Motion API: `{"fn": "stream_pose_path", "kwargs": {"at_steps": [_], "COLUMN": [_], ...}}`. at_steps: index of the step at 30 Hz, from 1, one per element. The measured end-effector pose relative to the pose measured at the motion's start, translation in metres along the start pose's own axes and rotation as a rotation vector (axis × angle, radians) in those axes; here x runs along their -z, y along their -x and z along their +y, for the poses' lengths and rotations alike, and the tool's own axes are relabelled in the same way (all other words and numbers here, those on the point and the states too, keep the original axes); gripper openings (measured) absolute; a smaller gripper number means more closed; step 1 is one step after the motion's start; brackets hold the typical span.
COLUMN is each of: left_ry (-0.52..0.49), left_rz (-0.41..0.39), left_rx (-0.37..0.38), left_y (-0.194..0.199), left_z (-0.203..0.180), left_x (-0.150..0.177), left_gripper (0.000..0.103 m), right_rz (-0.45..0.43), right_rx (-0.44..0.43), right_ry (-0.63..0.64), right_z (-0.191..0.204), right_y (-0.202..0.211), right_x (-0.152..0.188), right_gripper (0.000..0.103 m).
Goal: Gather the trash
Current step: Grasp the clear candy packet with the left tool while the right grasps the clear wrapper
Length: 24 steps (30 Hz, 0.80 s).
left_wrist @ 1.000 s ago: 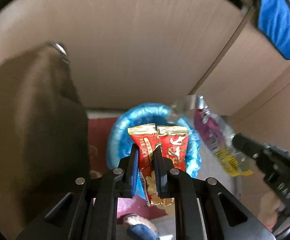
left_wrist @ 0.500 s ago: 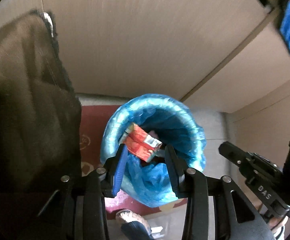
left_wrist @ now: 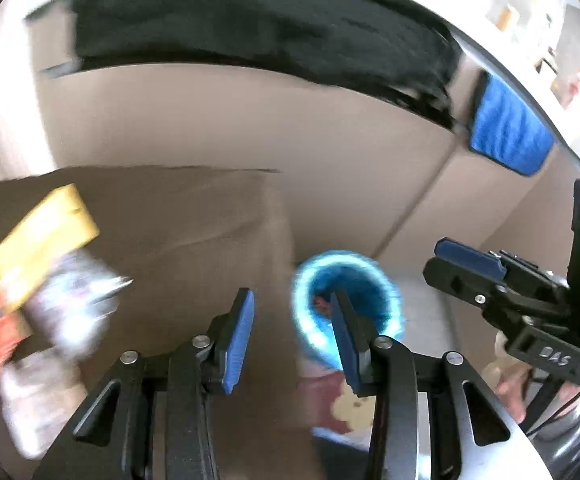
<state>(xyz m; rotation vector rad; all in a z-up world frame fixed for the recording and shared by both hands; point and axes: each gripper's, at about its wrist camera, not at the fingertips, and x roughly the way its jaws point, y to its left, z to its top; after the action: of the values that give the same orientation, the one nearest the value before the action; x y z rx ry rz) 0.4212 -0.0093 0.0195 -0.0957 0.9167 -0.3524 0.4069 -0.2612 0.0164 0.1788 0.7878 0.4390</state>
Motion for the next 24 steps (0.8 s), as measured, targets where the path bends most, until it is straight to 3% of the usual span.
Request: {"fn": "stream_pose_path", "kwargs": {"at_steps": [4, 9, 15, 19, 21, 22, 24], "left_ry": [0.086, 0.202, 0.303, 0.341, 0.354, 0.36, 0.369], "left_rz": [-0.044, -0.077, -0.085, -0.086, -0.084, -0.084, -0.088], "left_rx": [-0.101, -0.198, -0.262, -0.253, -0.252, -0.248, -0.235], "left_y": [0.053, 0.095, 0.116, 0.121, 0.119, 0.118, 0.117], "left_z": [0.069, 0.152, 0.221, 0.243, 0.25, 0.252, 0.254], "left_x": [0.03, 0.068, 0.111, 0.126, 0.13, 0.128, 0.129], "left_gripper": [0.041, 0.041, 0.041, 0.041, 0.041, 0.041, 0.041], "right_rz": [0.071, 0.25, 0.377, 0.426, 0.409, 0.415, 0.424], "right_rx": [-0.171, -0.349, -0.336, -0.309, -0.297, -0.294, -0.278], "right_ry": [0.066, 0.079, 0.122, 0.081, 0.083, 0.09, 0.13], "right_z": [0.079, 0.163, 0.218, 0.219, 0.224, 0.228, 0.244], "right_y": [-0.023, -0.083, -0.134, -0.154, -0.152, -0.154, -0.162], "right_x": [-0.008, 0.0, 0.025, 0.034, 0.034, 0.034, 0.036], "right_gripper": [0.039, 0.039, 0.037, 0.037, 0.036, 0.035, 0.014]}}
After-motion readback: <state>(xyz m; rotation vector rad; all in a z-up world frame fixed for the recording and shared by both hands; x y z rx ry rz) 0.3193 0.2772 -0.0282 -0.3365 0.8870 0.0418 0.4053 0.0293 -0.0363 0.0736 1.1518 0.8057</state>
